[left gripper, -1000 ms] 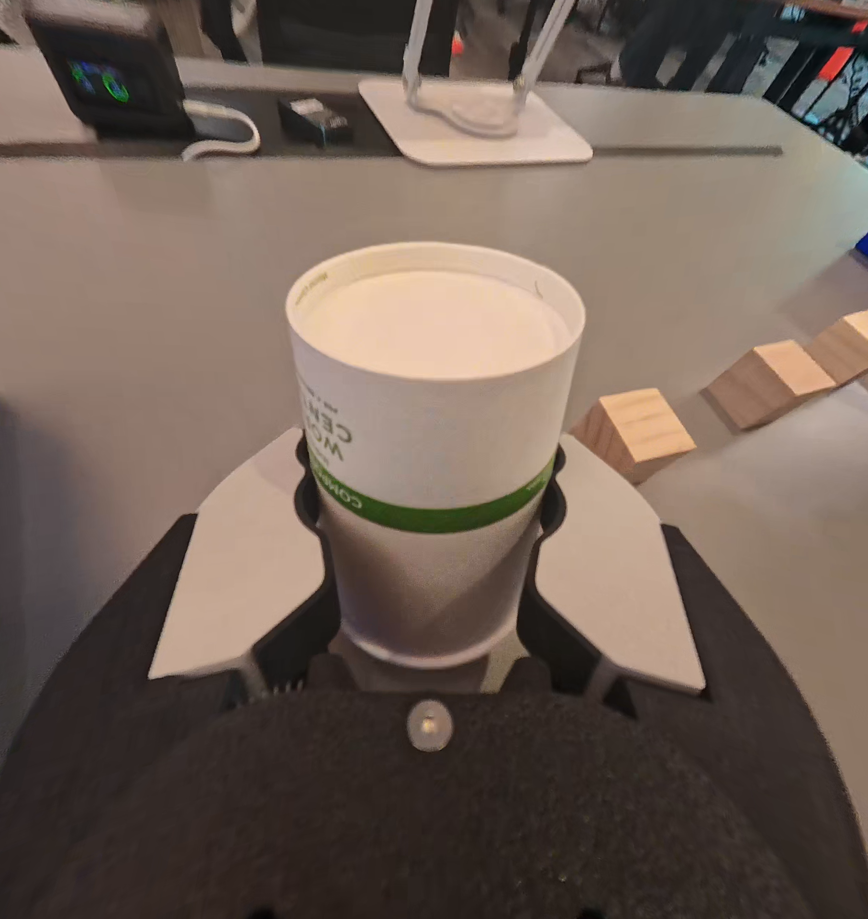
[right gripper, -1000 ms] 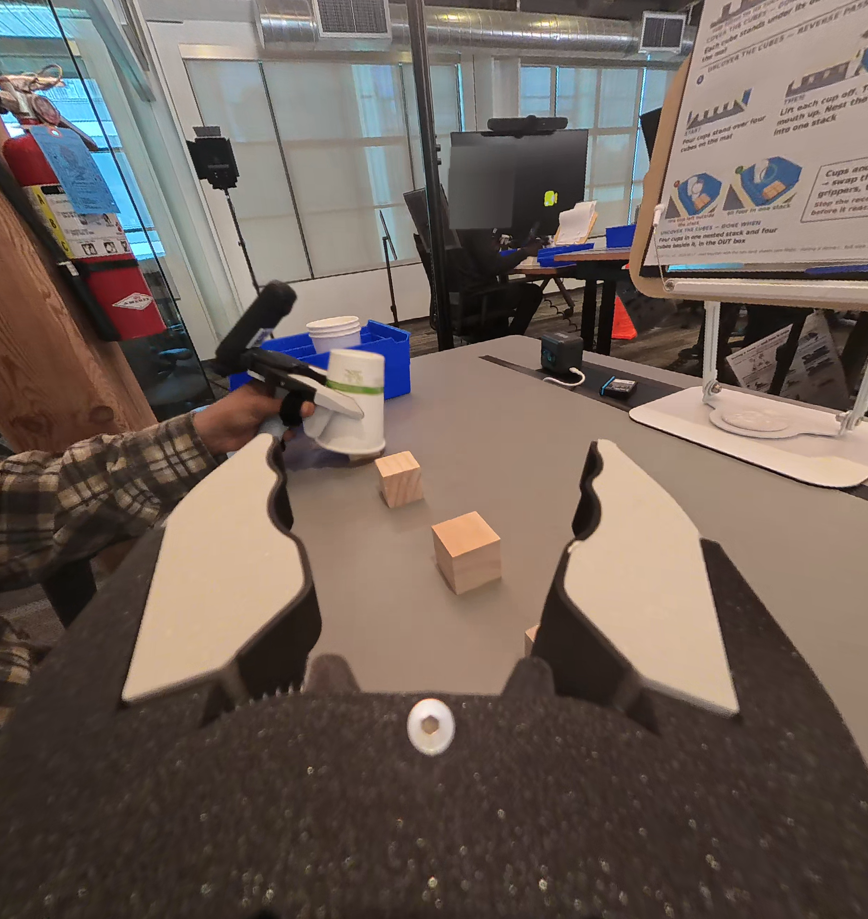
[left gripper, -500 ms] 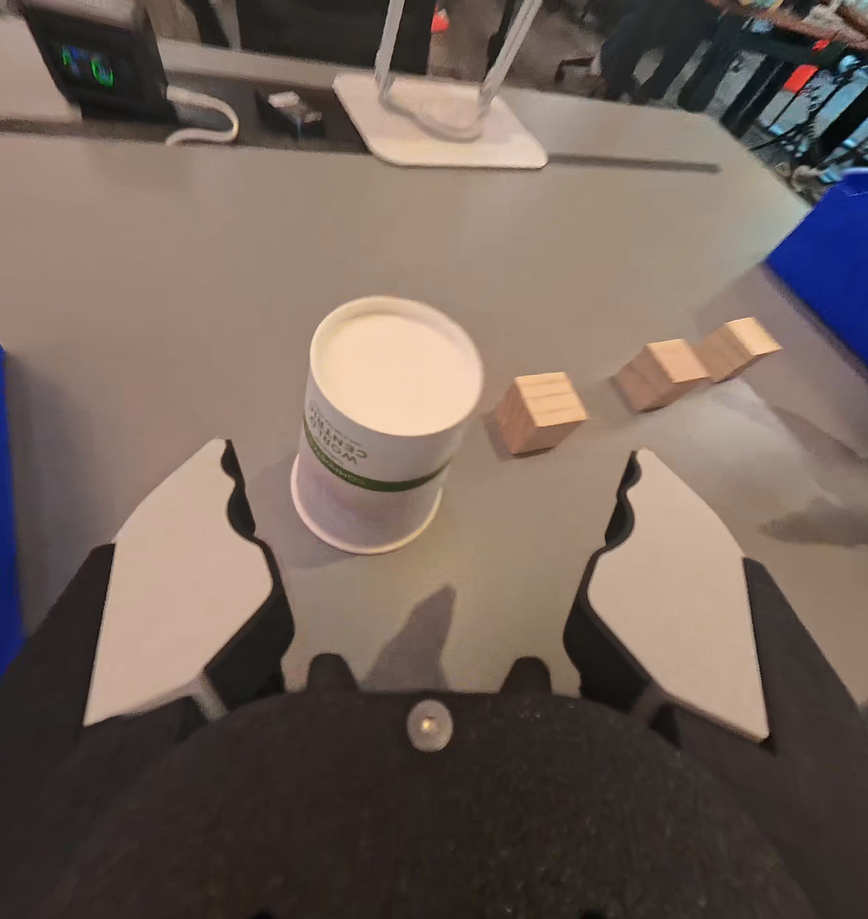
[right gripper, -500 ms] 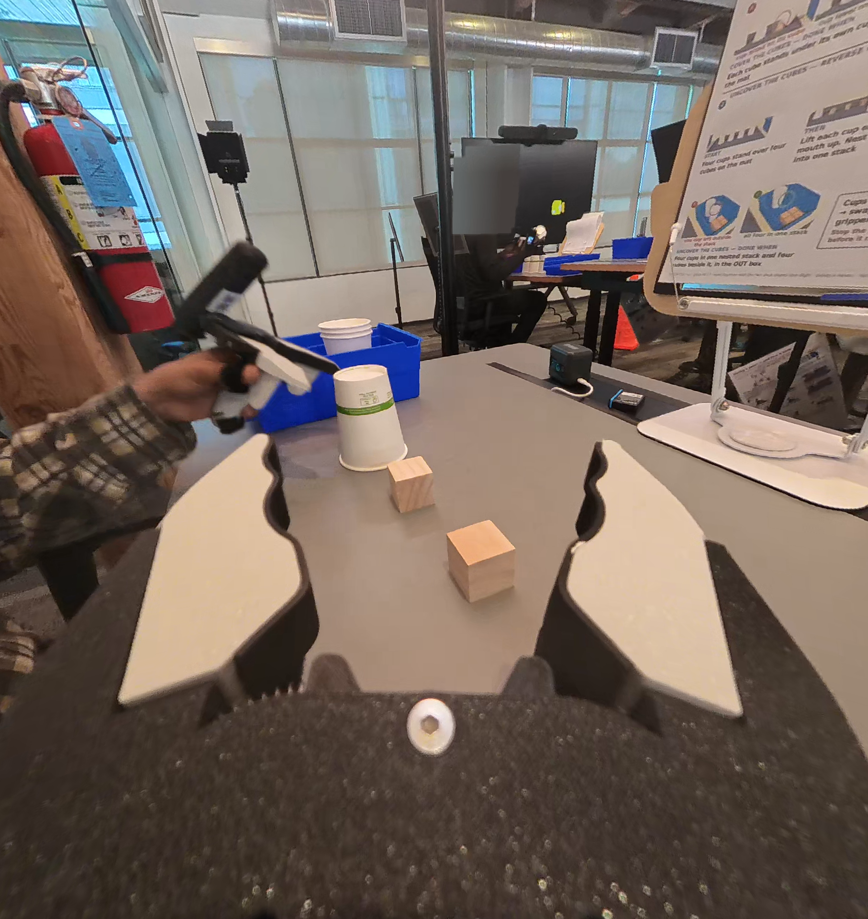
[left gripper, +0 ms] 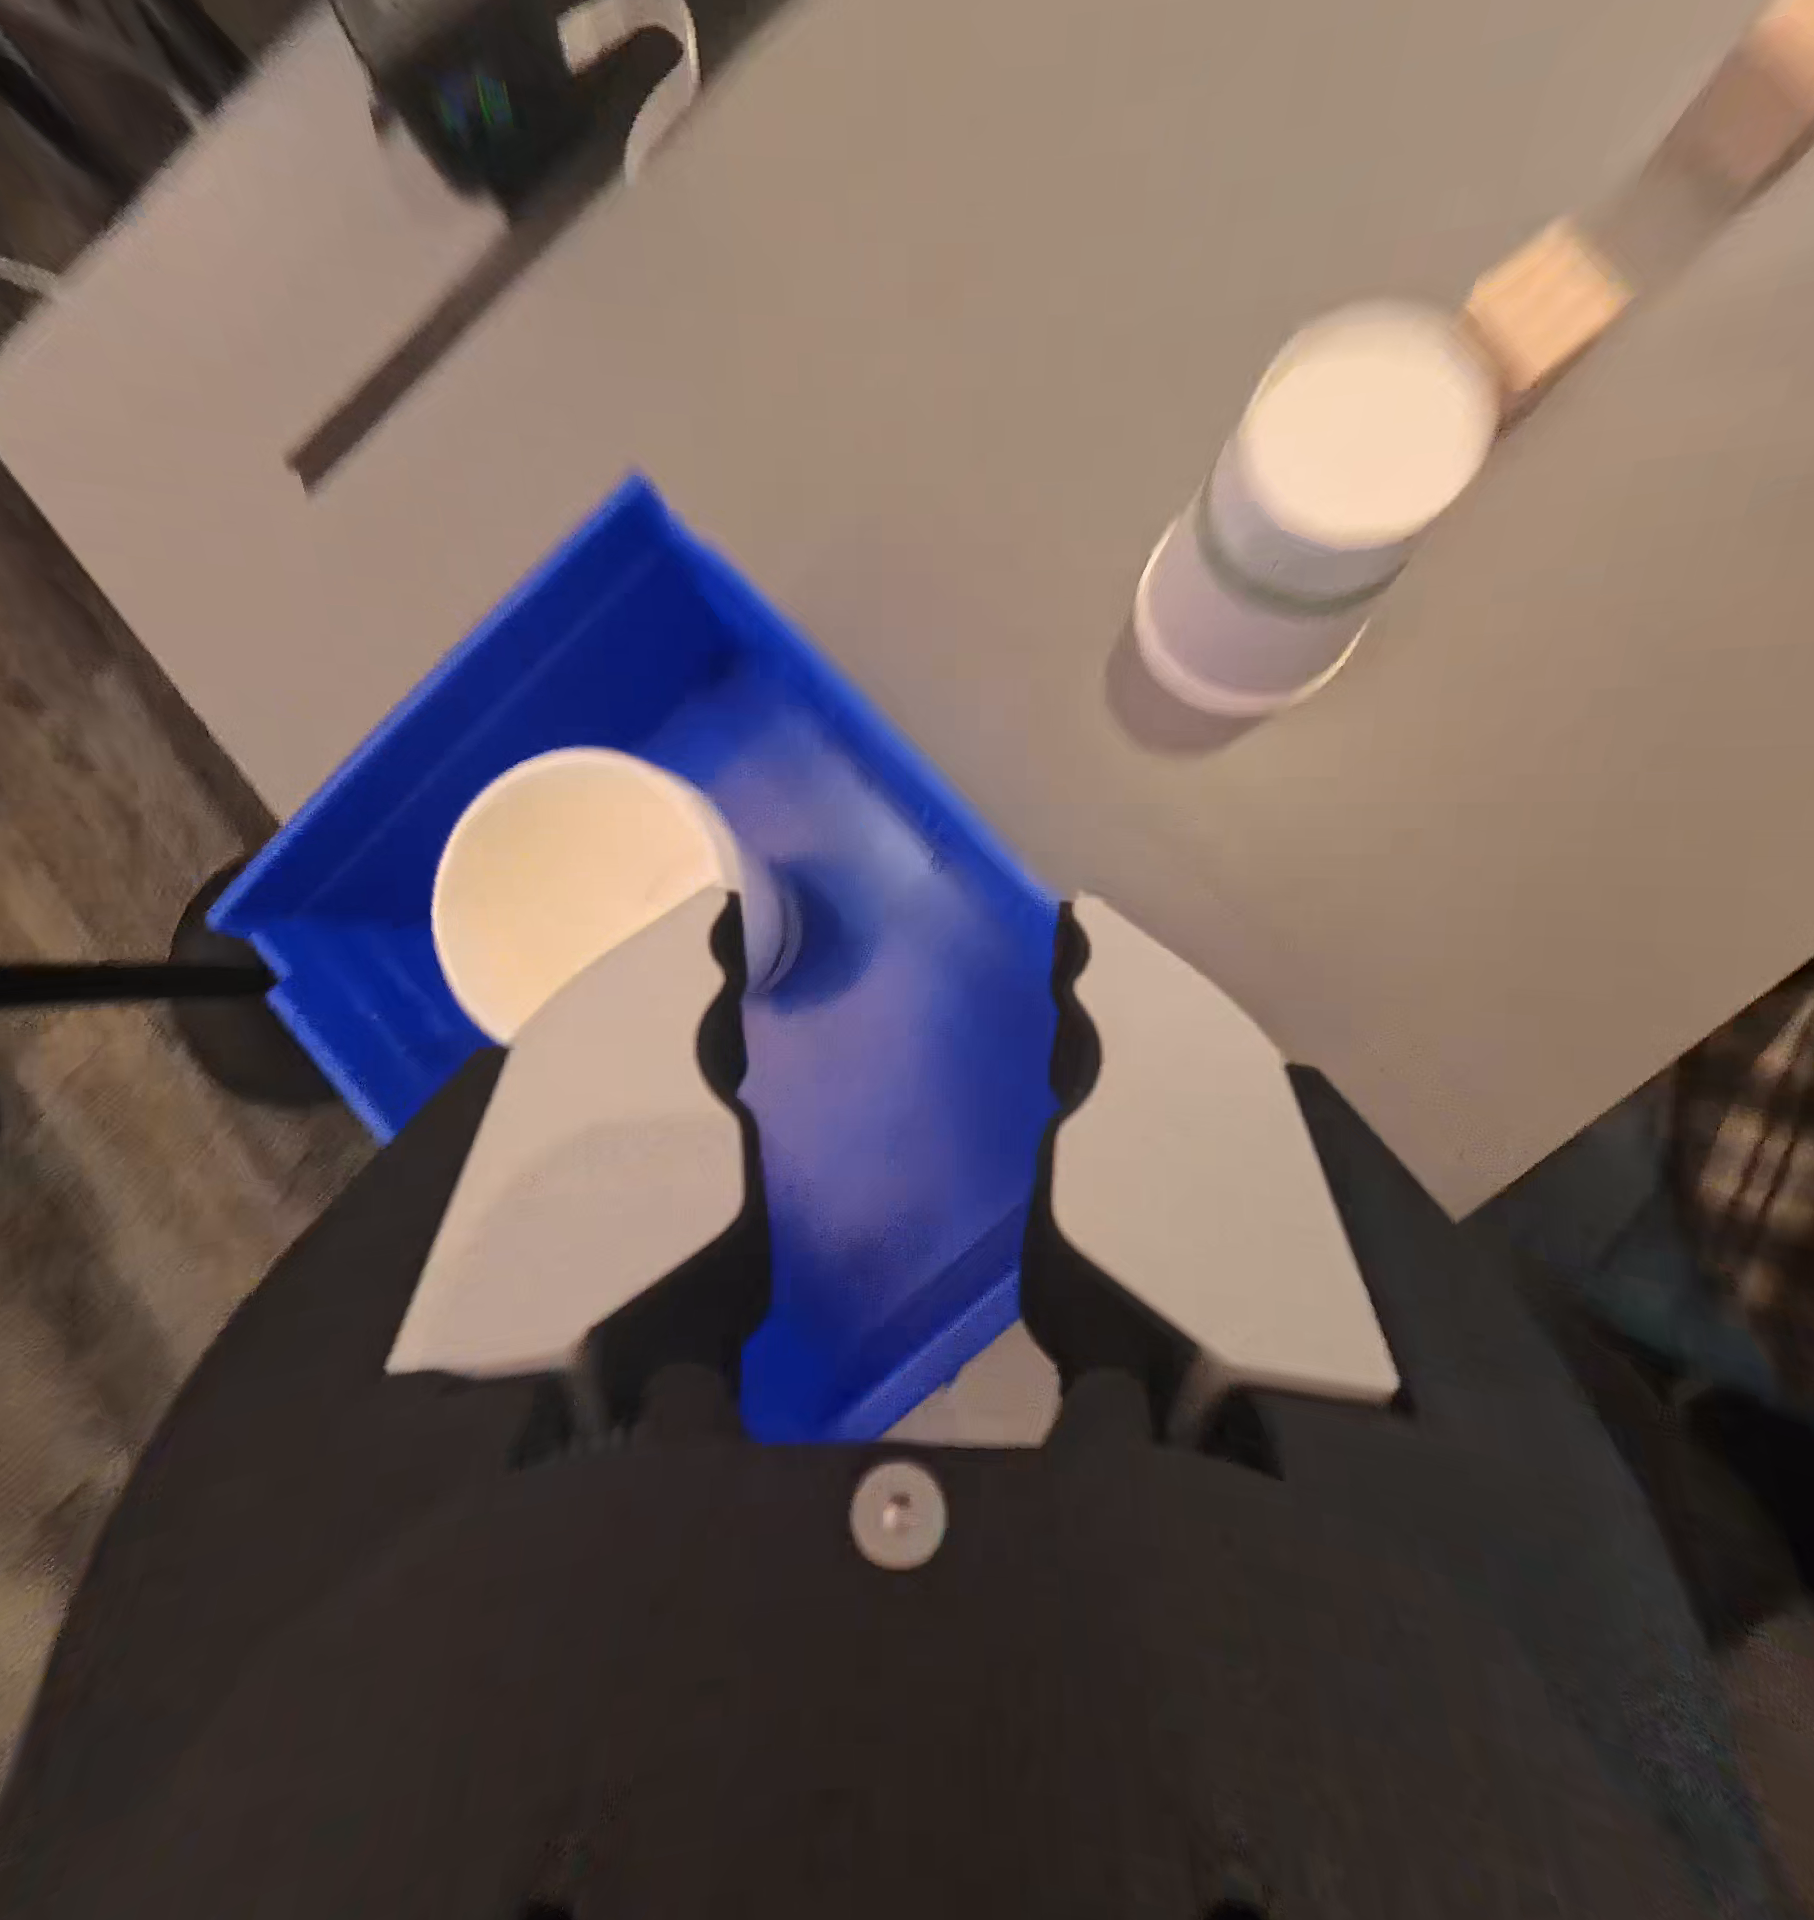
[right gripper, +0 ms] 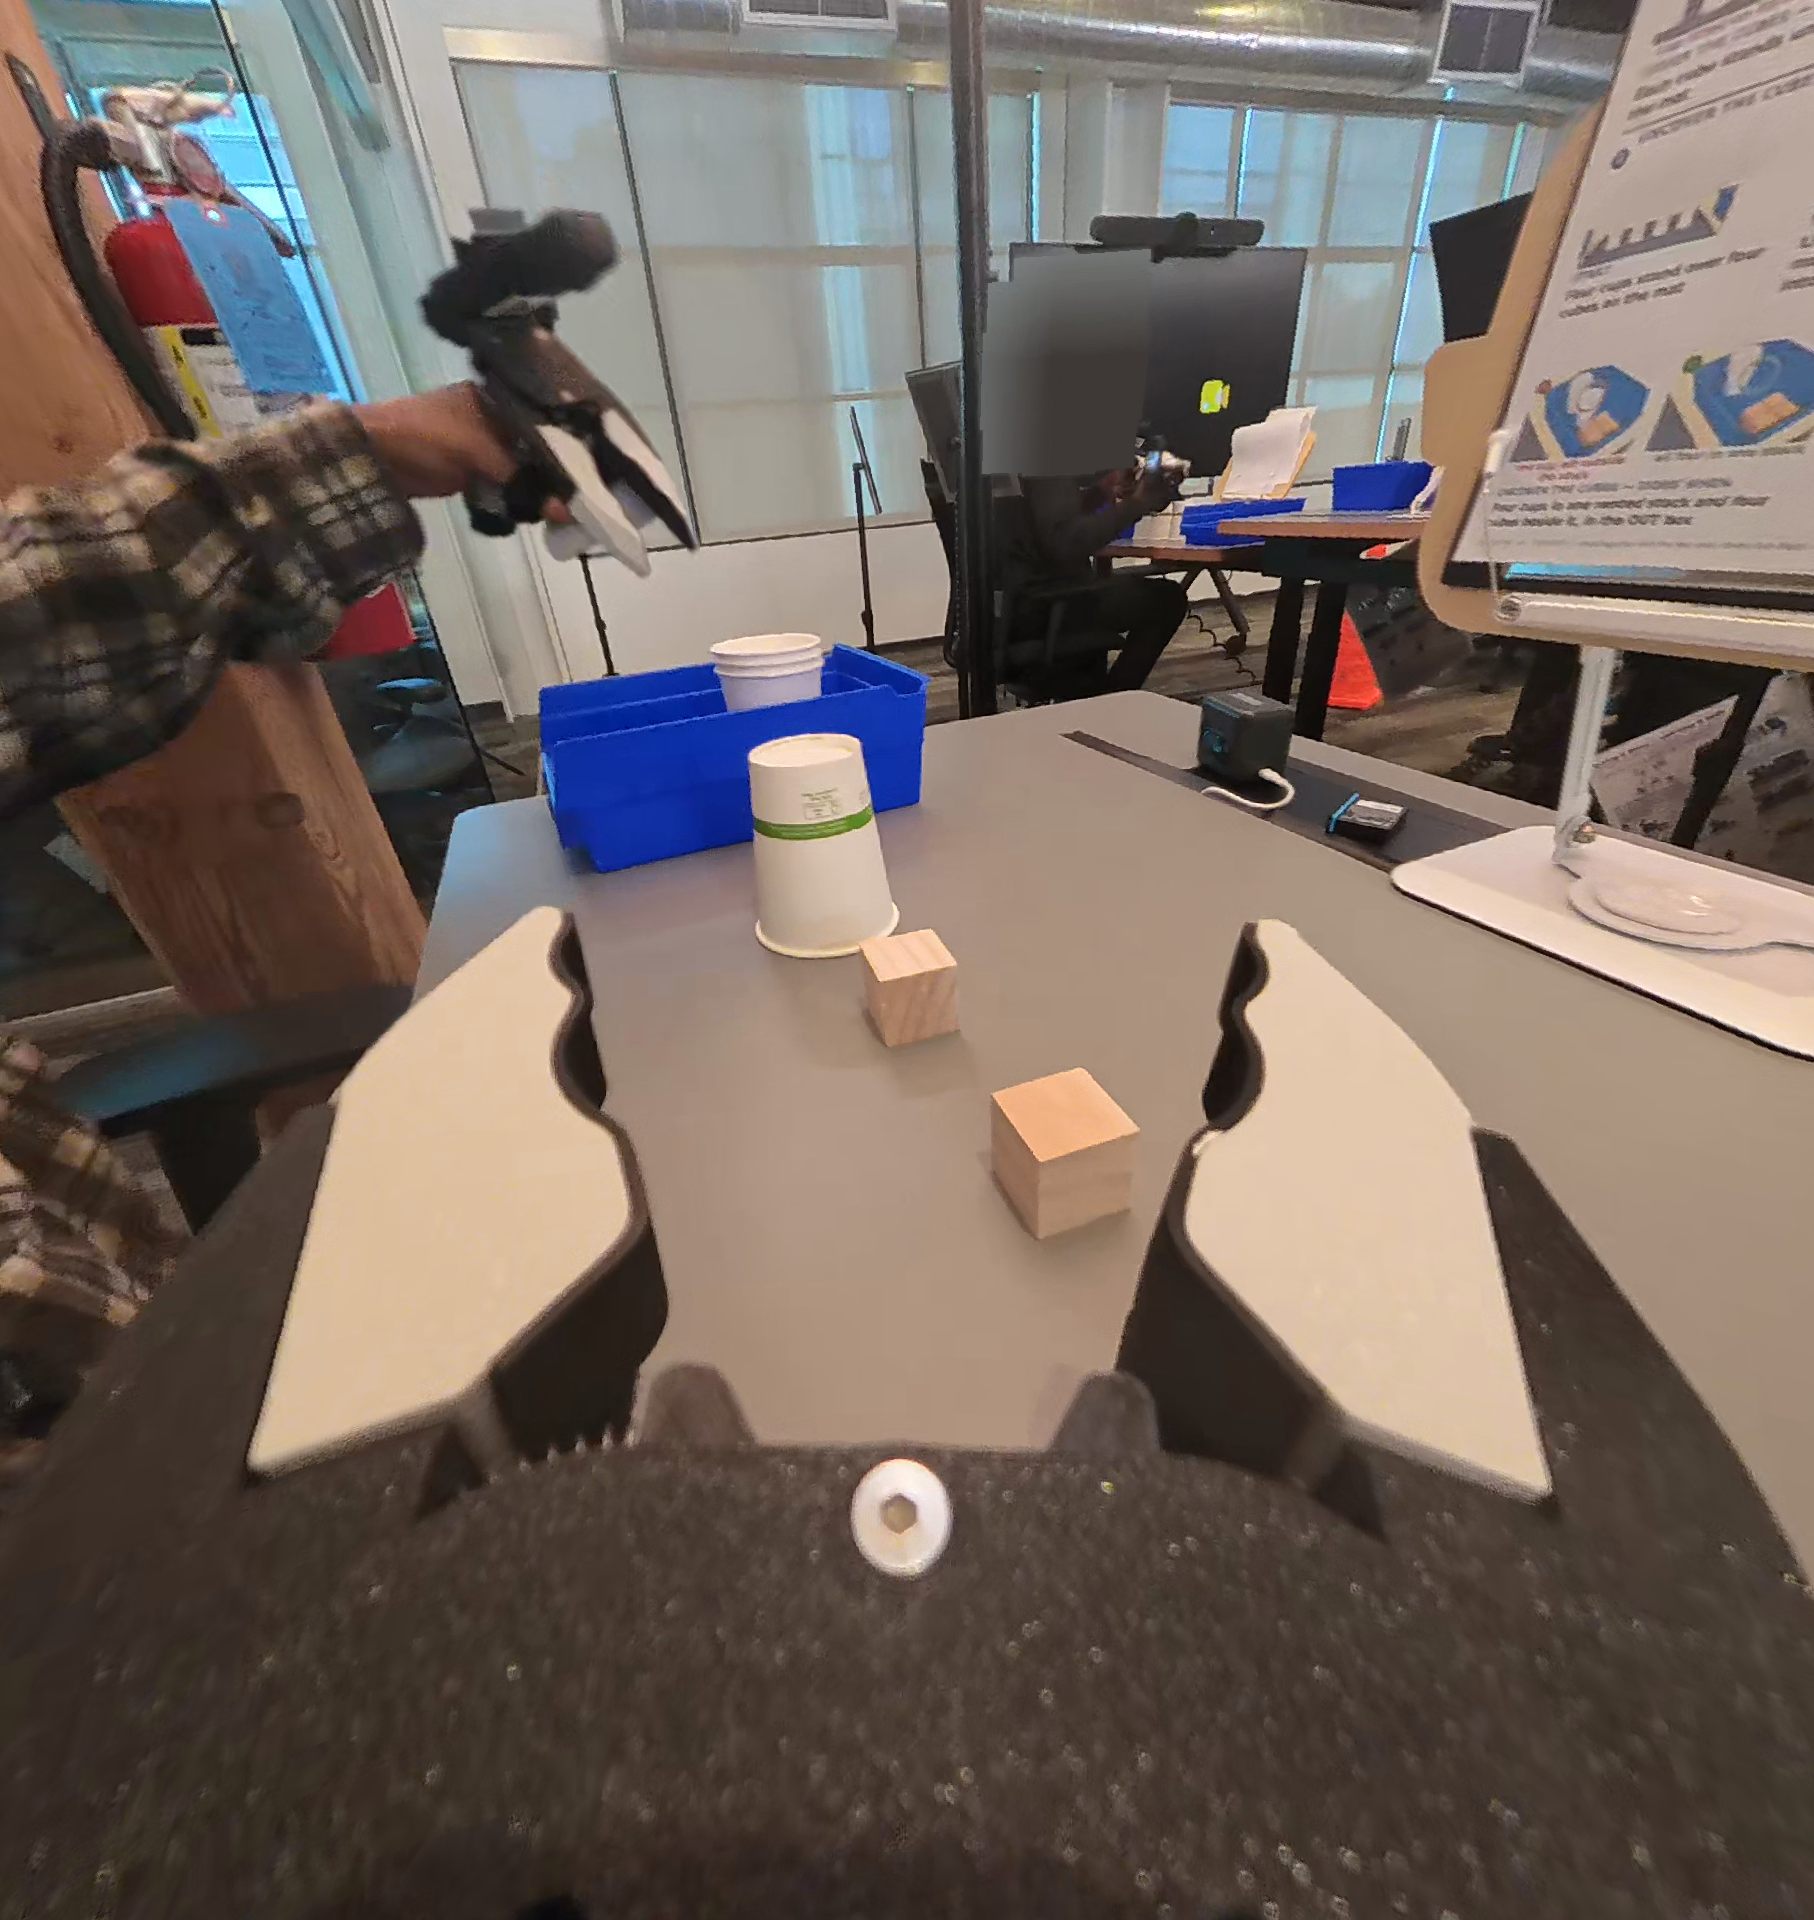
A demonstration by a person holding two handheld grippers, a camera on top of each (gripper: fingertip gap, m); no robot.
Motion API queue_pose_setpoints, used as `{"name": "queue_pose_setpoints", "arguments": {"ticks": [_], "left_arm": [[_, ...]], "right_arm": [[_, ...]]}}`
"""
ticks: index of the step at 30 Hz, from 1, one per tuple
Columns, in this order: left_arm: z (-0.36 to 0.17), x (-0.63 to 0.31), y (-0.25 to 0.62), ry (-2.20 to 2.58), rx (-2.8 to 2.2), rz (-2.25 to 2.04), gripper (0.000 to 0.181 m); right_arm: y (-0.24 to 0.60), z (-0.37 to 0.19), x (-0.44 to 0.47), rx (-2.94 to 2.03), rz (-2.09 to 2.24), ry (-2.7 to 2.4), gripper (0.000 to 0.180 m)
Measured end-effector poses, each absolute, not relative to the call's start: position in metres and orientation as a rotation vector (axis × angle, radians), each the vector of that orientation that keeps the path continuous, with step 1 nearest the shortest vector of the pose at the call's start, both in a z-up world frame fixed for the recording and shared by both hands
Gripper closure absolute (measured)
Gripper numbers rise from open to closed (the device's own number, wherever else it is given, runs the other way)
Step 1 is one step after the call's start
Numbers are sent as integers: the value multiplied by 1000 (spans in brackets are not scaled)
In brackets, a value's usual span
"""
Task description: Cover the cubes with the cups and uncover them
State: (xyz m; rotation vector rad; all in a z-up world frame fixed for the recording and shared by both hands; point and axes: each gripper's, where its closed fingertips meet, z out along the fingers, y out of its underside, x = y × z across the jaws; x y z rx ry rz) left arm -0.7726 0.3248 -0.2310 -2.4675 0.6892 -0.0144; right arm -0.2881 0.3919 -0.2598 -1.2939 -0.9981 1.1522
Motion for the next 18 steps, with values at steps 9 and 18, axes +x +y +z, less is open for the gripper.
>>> {"name": "queue_pose_setpoints", "arguments": {"ticks": [9,18], "left_arm": [[-287,-813,350,762,-2754,117,148],[-299,-821,358,698,-2814,102,165]], "right_arm": [[375,-256,-289,-1279,1137,-1052,67],[376,-248,-281,-1249,1193,-1025,67]]}}
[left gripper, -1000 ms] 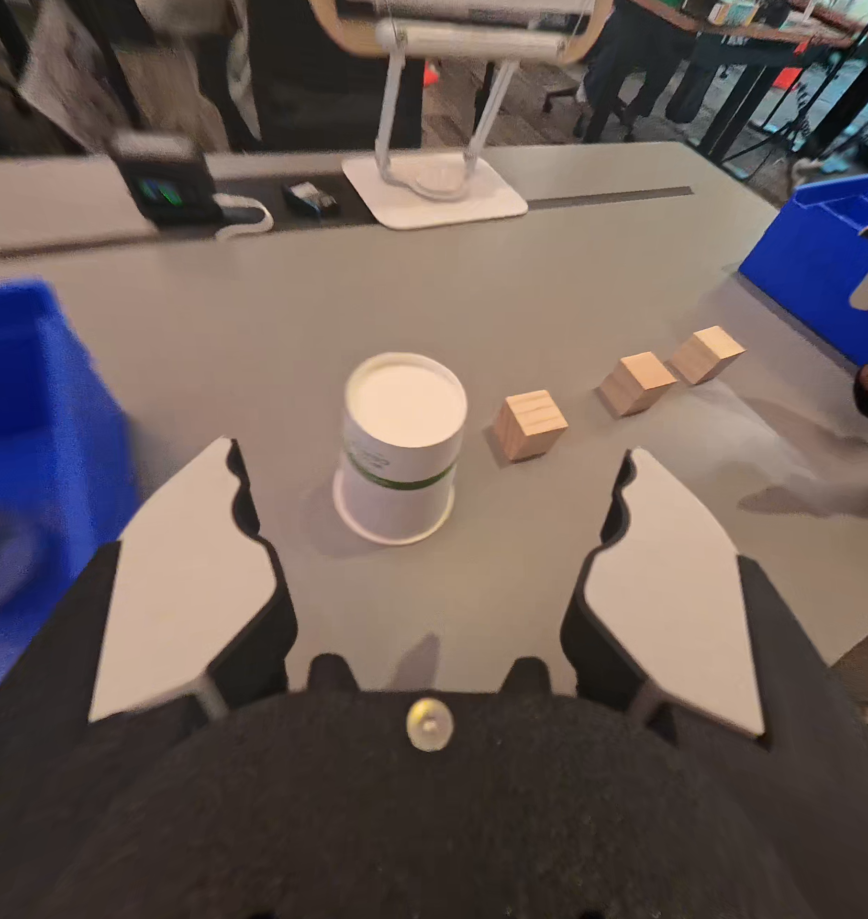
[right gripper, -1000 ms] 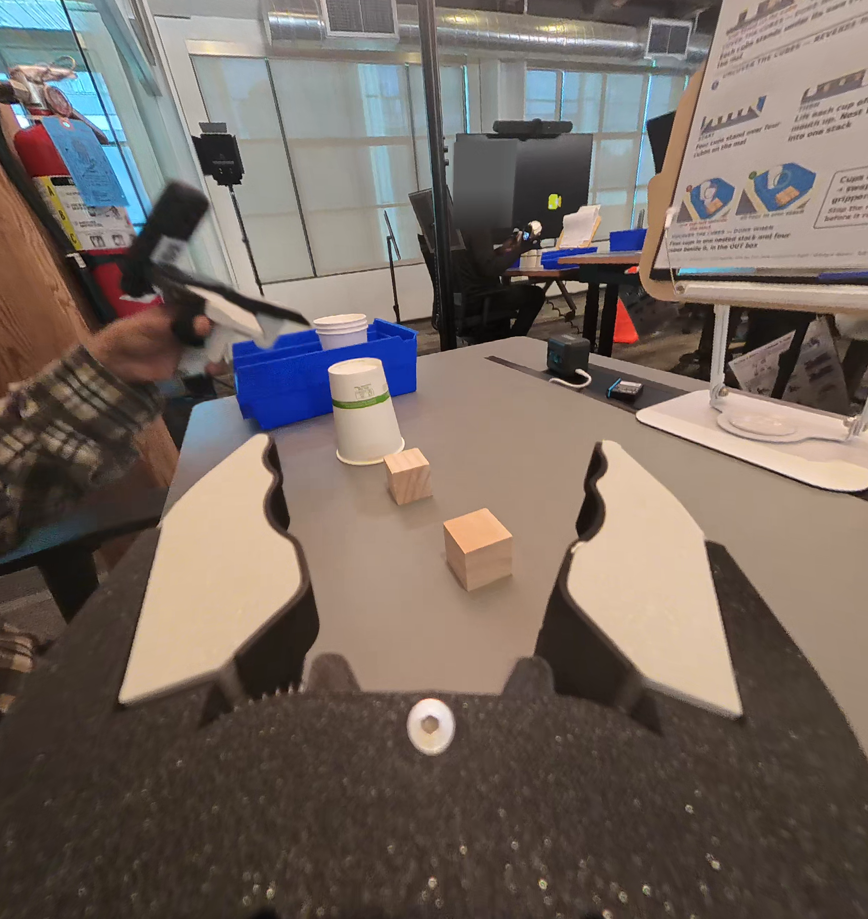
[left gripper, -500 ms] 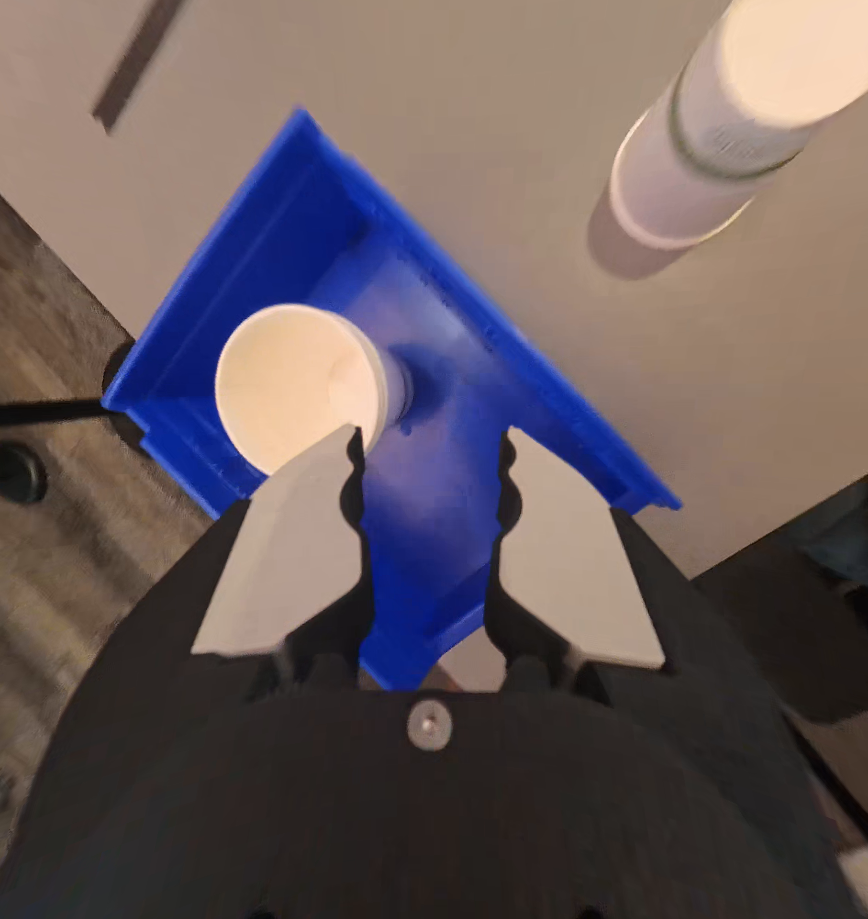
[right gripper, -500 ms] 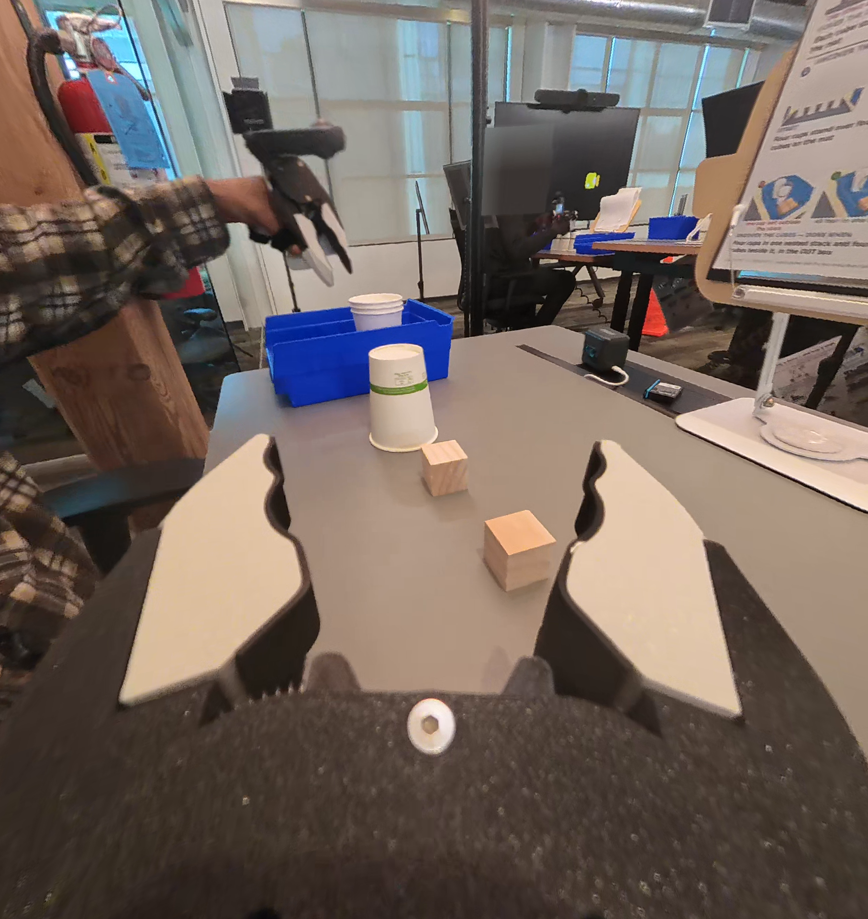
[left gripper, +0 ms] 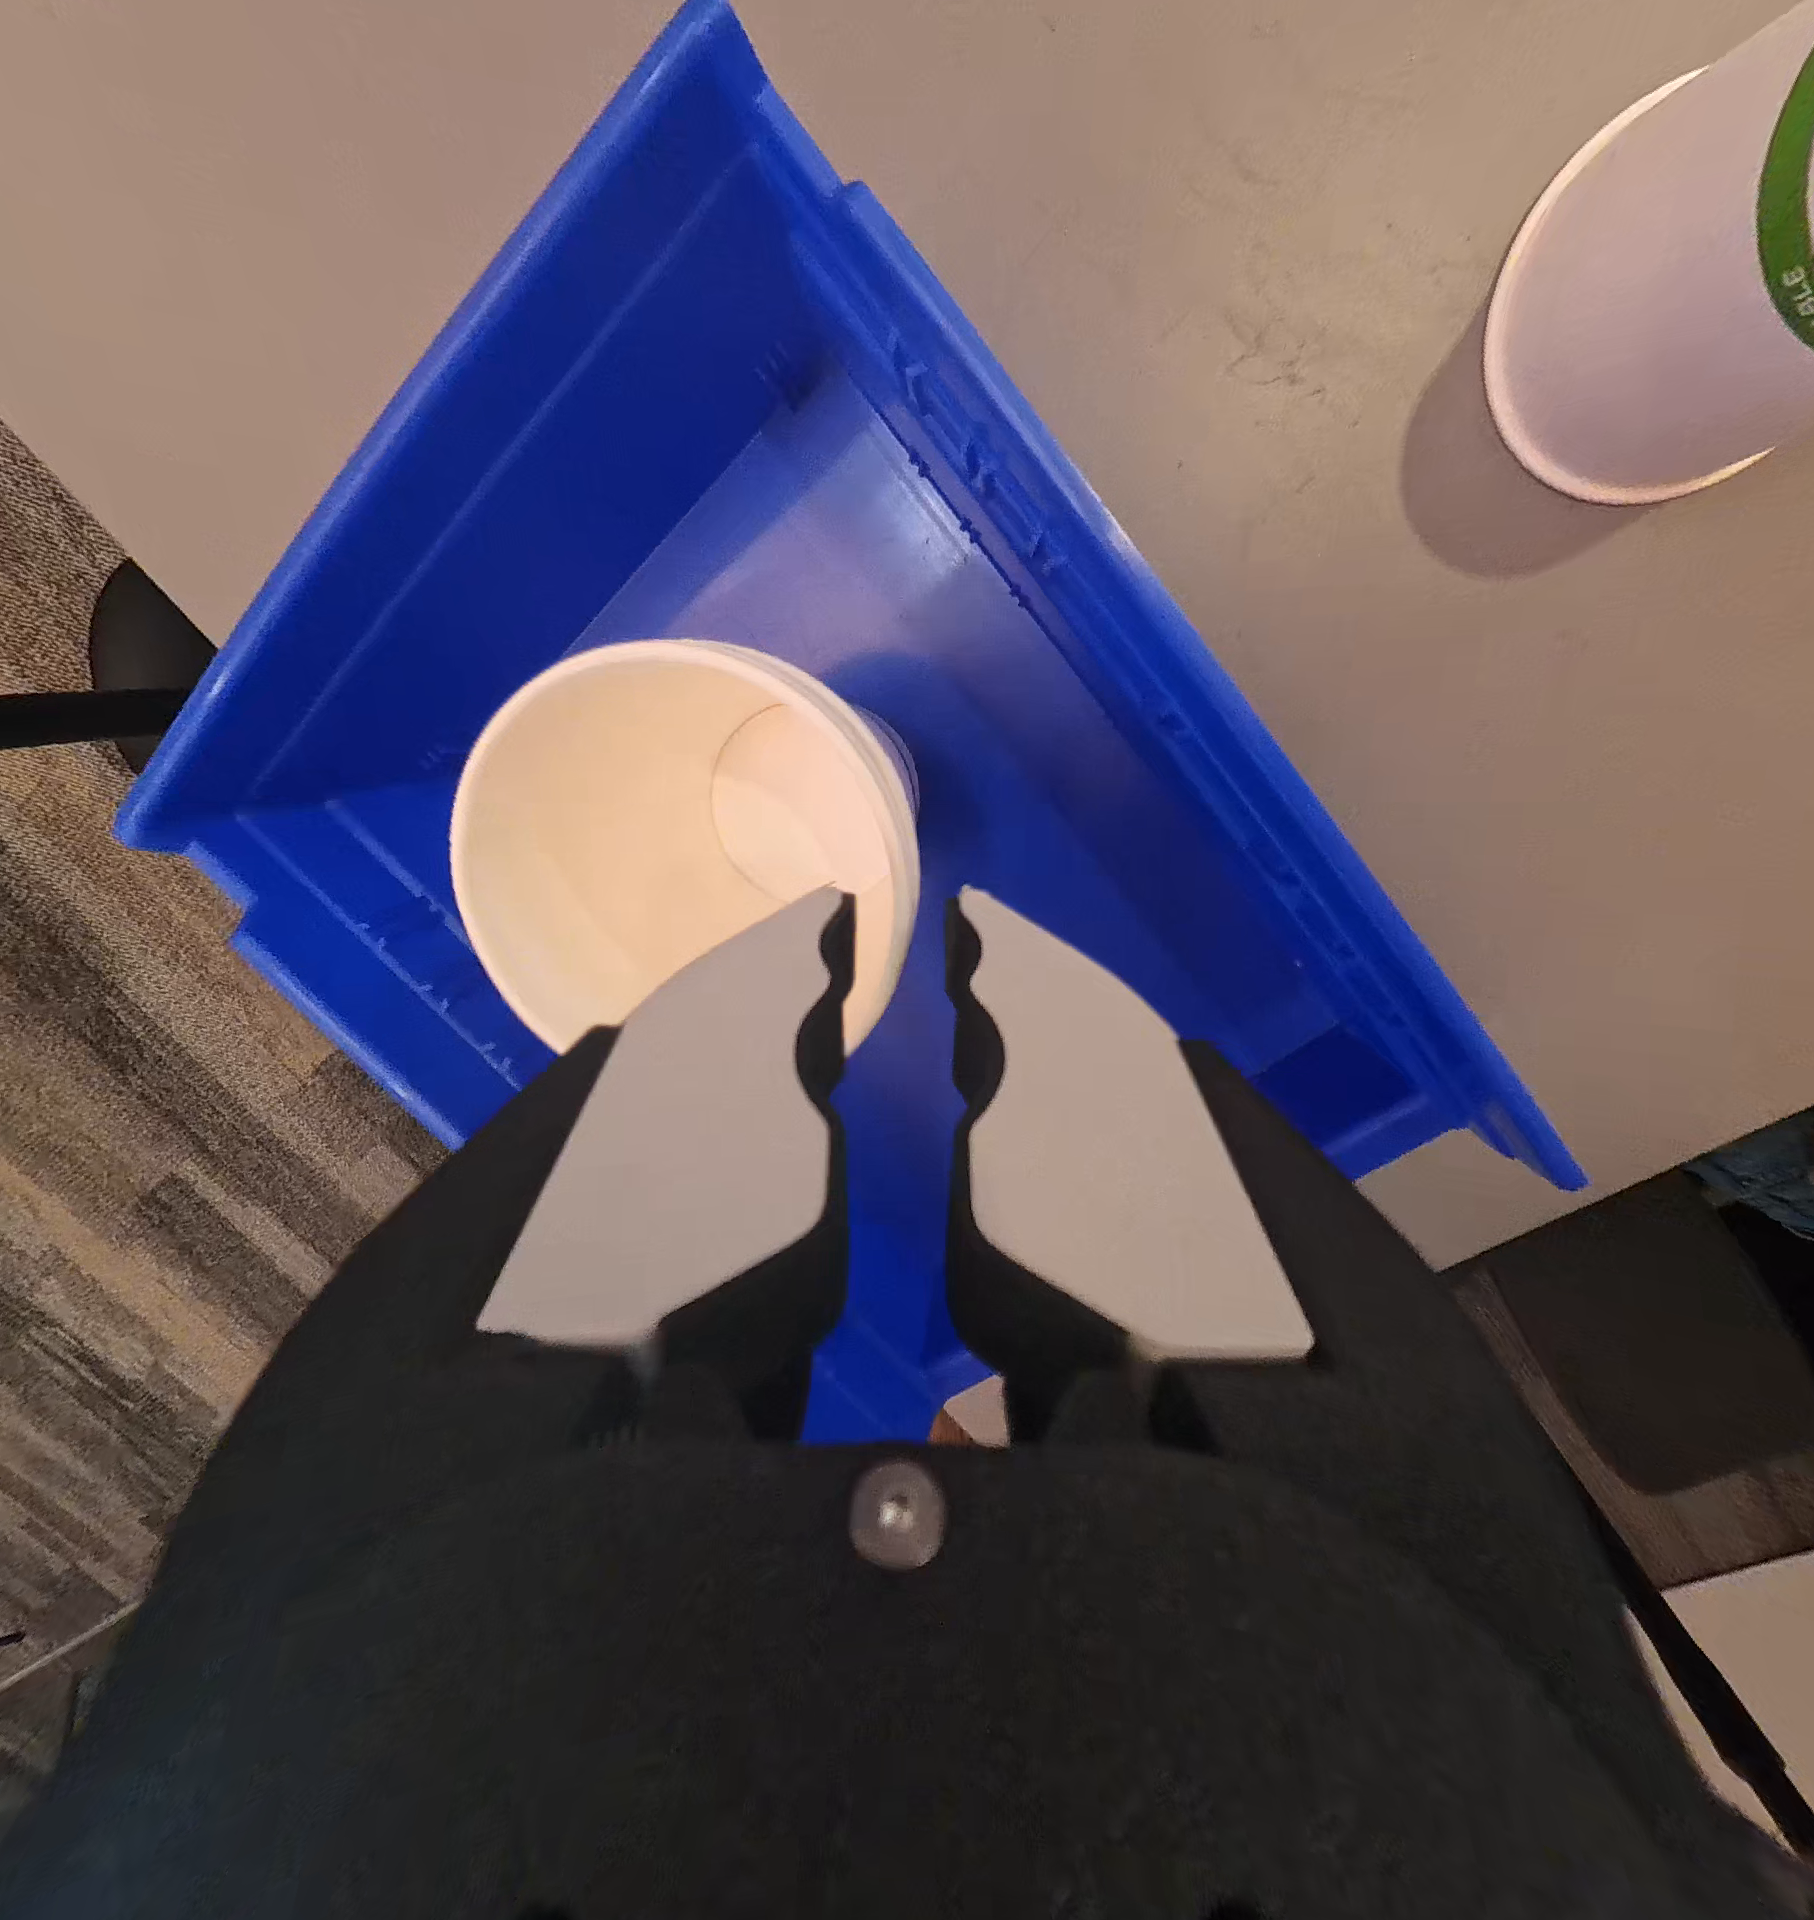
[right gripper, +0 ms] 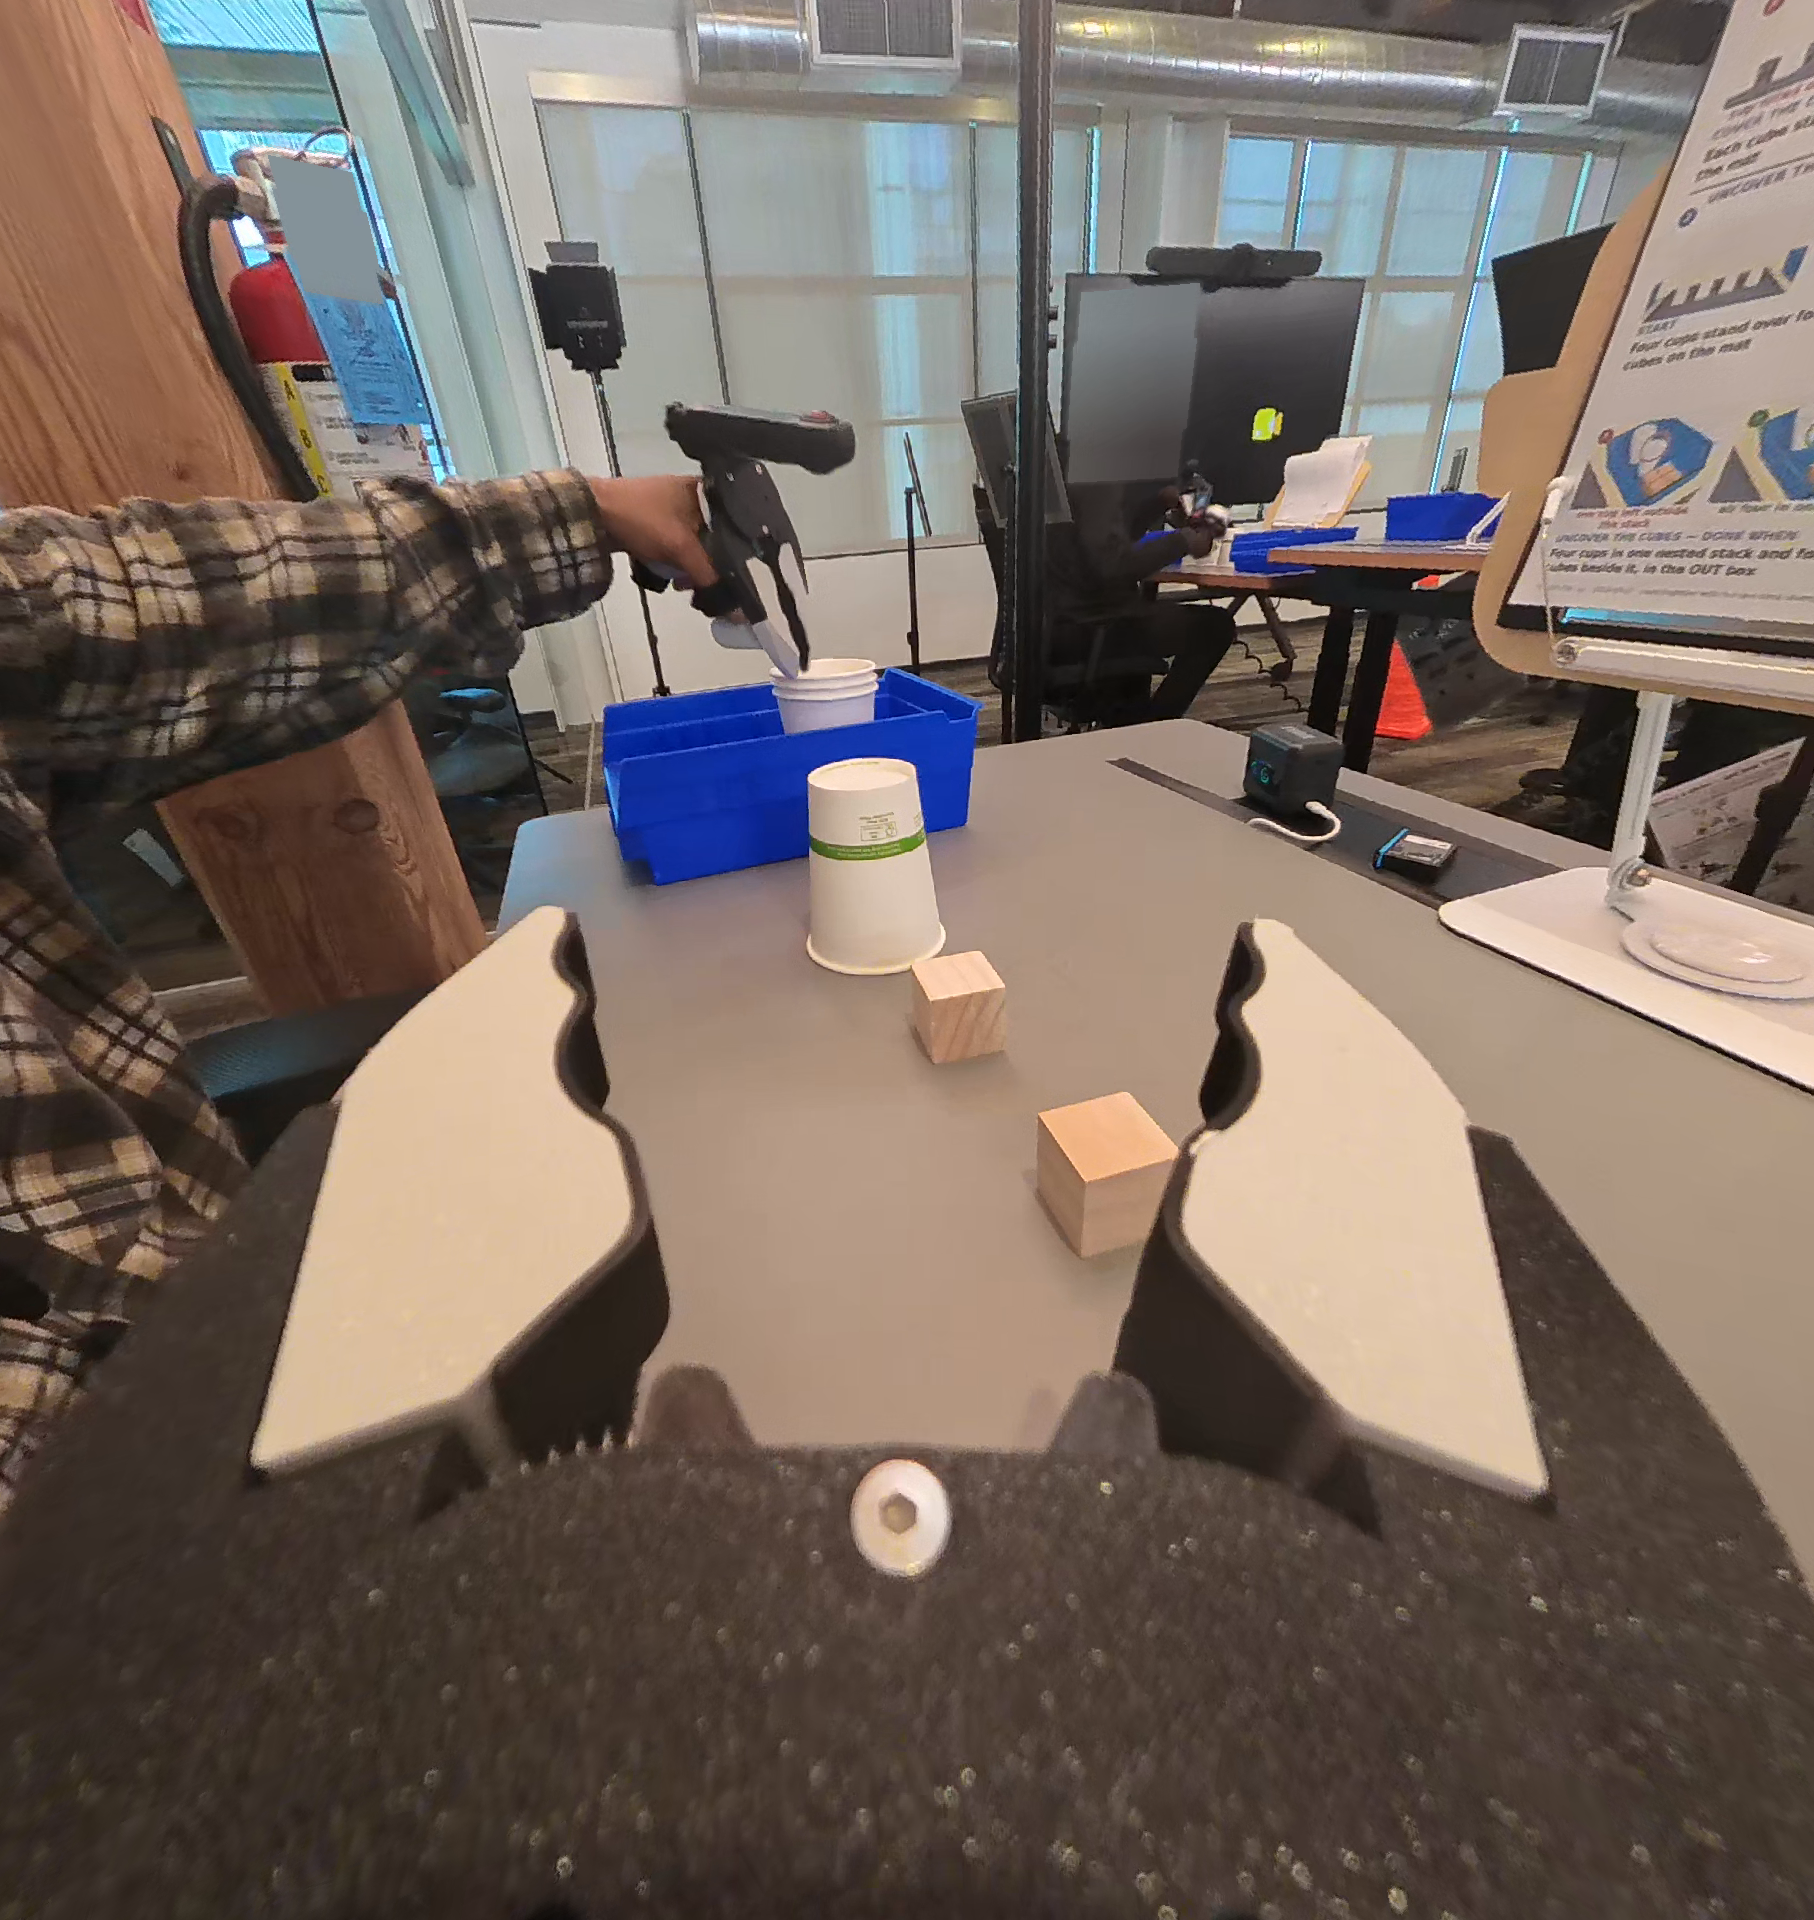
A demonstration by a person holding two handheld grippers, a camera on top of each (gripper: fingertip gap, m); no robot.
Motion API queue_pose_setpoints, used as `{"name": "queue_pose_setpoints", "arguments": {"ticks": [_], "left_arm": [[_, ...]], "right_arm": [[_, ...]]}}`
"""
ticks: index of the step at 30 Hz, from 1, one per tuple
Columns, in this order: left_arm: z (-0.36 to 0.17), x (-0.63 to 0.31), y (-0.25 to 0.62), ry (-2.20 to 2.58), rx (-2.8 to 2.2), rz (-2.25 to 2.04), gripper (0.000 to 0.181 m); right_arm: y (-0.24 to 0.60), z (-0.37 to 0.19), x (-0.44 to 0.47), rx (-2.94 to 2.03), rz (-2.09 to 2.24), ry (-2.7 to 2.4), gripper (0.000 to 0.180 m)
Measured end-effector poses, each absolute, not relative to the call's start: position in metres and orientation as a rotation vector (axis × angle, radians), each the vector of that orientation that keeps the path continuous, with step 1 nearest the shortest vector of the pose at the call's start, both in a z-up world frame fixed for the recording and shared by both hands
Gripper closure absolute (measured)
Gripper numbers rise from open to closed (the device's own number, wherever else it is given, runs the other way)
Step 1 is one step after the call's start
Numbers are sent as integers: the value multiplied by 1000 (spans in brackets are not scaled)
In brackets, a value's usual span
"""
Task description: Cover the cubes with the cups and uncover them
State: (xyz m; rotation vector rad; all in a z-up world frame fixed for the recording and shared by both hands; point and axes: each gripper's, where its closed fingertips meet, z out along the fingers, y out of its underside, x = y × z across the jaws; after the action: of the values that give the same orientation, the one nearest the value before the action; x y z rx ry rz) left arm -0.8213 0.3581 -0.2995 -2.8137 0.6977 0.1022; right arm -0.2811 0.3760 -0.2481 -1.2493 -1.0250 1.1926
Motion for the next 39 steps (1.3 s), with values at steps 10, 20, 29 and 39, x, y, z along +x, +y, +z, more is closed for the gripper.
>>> {"name": "queue_pose_setpoints", "arguments": {"ticks": [10,20,29,39], "left_arm": [[-303,-822,358,671,-2840,47,177],[-308,-827,356,659,-2861,79,178],[-272,-831,357,585,-2817,143,178],[-211,-821,356,606,-2704,404,178]], "right_arm": [[377,-241,-274,-1231,1215,-990,67],[375,-238,-273,-1222,1216,-986,68],[372,-240,-276,-1227,1220,-1003,68],[368,-235,-277,-1212,1220,-1003,68]]}}
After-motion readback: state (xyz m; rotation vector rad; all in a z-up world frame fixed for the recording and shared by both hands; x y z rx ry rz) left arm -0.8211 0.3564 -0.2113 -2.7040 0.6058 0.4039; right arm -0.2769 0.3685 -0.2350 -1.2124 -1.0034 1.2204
